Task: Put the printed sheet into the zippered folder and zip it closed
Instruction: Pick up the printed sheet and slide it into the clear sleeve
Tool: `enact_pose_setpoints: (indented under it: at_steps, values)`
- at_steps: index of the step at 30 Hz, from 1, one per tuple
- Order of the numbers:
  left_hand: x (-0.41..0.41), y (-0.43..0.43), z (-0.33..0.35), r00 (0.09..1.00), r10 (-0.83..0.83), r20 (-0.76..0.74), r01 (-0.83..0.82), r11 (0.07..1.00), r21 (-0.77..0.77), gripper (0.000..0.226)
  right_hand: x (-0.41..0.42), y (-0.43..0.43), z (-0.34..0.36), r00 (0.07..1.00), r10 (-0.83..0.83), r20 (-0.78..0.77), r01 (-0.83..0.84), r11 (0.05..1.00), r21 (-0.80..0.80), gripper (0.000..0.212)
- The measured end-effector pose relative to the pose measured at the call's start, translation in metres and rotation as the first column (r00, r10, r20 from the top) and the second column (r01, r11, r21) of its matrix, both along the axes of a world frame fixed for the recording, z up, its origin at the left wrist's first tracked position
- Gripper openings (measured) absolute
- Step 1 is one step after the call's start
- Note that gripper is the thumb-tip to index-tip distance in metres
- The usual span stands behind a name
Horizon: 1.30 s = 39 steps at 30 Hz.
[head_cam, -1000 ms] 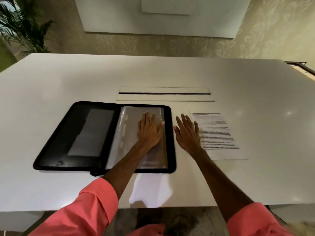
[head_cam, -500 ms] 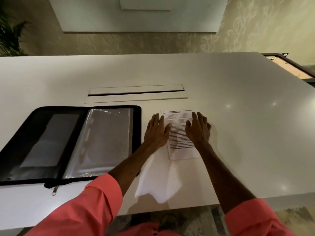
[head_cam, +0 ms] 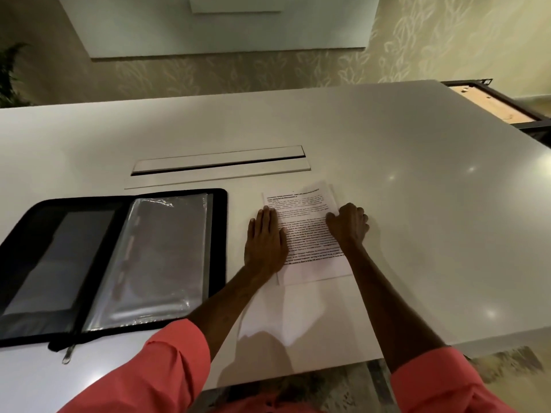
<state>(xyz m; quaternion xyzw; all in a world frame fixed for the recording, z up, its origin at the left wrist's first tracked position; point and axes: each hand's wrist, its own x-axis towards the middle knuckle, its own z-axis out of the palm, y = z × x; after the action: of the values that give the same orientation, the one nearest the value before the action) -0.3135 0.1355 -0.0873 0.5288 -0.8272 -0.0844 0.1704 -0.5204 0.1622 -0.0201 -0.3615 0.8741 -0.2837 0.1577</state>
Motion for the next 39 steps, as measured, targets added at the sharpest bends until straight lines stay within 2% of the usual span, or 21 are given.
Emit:
enact_pose_setpoints:
  at_steps: [5,7,8,9,11,14,15,16,17,19,24,27,29,31,36,39]
  values:
    - [0.000,0.000,0.001,0.999,-0.006,-0.045,0.007,1.000,0.027,0.075,0.010,-0.002,0.006,0.999,0.022,0.045,-0.019,0.997,-0.073,0.027]
    - [-0.001,0.000,0.004,0.989,0.016,-0.146,-0.003,0.996,0.086,0.078,0.015,0.000,0.011,0.995,0.015,0.100,-0.001,0.991,-0.137,0.023]
    - [-0.001,-0.001,0.011,0.967,0.043,-0.251,-0.008,0.990,0.140,0.082,0.017,0.000,0.014,0.991,0.009,0.133,0.013,0.986,-0.168,0.021]
    - [-0.001,-0.004,0.016,0.920,0.091,-0.381,-0.011,0.978,0.207,0.086,0.019,0.001,0.018,0.986,0.004,0.164,0.029,0.980,-0.198,0.019]
    - [-0.001,-0.015,0.034,0.749,0.256,-0.611,0.012,0.917,0.399,0.093,0.021,0.002,0.027,0.979,0.011,0.203,0.047,0.959,-0.278,0.016]
    - [-0.006,-0.032,0.067,0.438,0.503,-0.745,0.175,0.765,0.620,0.090,0.023,0.004,0.038,0.967,0.113,0.228,0.003,0.891,-0.453,0.015]
    - [-0.007,-0.036,0.077,0.380,0.528,-0.759,0.228,0.742,0.630,0.078,0.023,0.004,0.041,0.962,0.144,0.231,-0.010,0.866,-0.499,0.015]
    - [-0.007,-0.041,0.086,0.345,0.510,-0.788,0.250,0.759,0.601,0.060,0.023,0.003,0.044,0.957,0.164,0.238,-0.011,0.843,-0.537,0.014]
    - [-0.006,-0.046,0.092,0.322,0.468,-0.823,0.242,0.800,0.549,0.043,0.023,0.003,0.048,0.951,0.179,0.252,-0.003,0.820,-0.573,0.011]
    - [-0.003,-0.051,0.104,0.272,0.389,-0.880,0.226,0.863,0.451,0.028,0.024,0.002,0.058,0.934,0.211,0.290,0.021,0.774,-0.633,0.007]
    - [-0.003,-0.043,0.139,0.274,0.126,-0.953,0.181,0.967,0.179,0.020,0.030,0.003,0.082,0.901,0.328,0.284,0.022,0.619,-0.785,0.013]
    - [0.000,-0.034,0.152,0.235,-0.037,-0.971,0.179,0.984,0.005,0.020,0.038,0.003,0.092,0.884,0.366,0.290,0.073,0.504,-0.860,0.020]
    - [0.002,-0.027,0.151,0.207,-0.066,-0.976,0.178,0.984,-0.029,0.019,0.041,0.001,0.090,0.874,0.389,0.290,0.084,0.467,-0.880,0.023]
    - [0.004,-0.018,0.141,0.203,-0.046,-0.978,0.174,0.985,-0.010,0.019,0.046,0.001,0.078,0.864,0.407,0.297,0.083,0.467,-0.880,0.022]
    - [0.002,-0.003,0.114,0.299,0.035,-0.954,0.183,0.979,0.093,0.039,0.054,0.005,0.042,0.853,0.340,0.395,0.143,0.576,-0.805,0.028]
    - [0.002,-0.006,0.116,0.335,0.043,-0.941,0.178,0.978,0.107,0.042,0.053,0.002,0.043,0.866,0.296,0.403,0.153,0.610,-0.778,0.031]
